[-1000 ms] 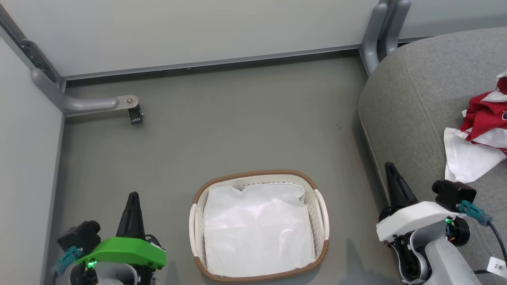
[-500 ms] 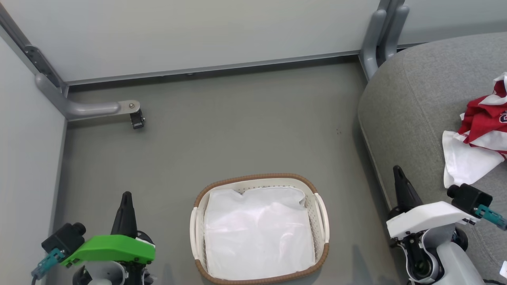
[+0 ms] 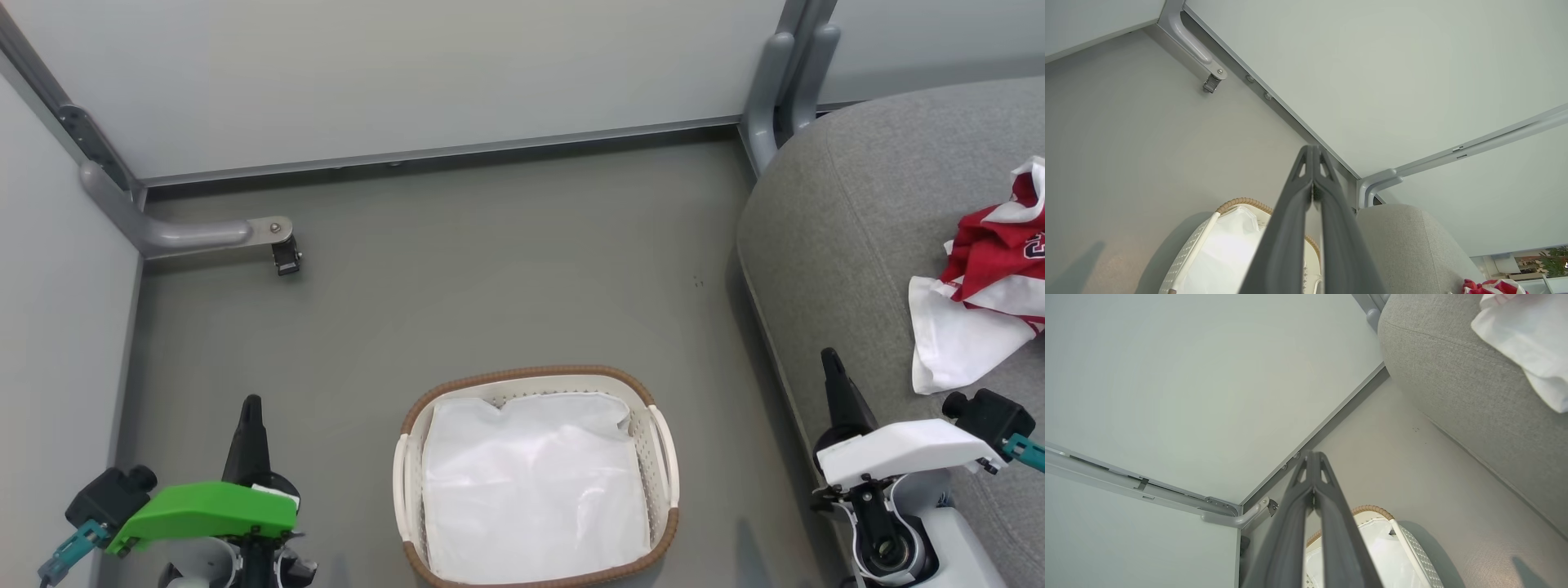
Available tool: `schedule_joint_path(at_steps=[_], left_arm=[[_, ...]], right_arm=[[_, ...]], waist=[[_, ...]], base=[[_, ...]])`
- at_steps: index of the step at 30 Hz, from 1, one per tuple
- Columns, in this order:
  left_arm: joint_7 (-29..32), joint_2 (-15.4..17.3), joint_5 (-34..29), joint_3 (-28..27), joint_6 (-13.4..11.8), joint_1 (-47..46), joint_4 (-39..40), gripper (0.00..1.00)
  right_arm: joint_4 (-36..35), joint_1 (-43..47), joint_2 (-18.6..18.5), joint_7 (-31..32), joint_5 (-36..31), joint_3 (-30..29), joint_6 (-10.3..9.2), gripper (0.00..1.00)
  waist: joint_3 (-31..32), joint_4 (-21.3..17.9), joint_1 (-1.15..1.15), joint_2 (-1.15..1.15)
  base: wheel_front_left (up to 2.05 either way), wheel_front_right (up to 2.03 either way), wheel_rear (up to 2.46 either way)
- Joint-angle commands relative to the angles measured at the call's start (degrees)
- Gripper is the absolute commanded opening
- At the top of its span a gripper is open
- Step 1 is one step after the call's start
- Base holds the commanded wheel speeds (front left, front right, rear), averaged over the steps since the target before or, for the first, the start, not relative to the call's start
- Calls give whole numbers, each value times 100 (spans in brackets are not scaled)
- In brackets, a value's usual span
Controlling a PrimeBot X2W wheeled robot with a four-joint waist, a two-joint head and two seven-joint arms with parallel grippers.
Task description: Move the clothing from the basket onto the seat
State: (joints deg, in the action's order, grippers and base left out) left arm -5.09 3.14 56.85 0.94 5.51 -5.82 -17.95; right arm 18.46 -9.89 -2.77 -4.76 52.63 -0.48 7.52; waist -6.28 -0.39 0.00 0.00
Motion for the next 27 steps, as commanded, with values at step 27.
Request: schedule_joint_path(at_steps=[27], left_arm=[[466, 72, 1607, -292, 114, -26, 230, 0]], right_arm=[[-253, 188, -60, 486, 1772, -250, -3, 0]], waist=[[211, 14, 0, 0]], base=[[0, 0, 0]])
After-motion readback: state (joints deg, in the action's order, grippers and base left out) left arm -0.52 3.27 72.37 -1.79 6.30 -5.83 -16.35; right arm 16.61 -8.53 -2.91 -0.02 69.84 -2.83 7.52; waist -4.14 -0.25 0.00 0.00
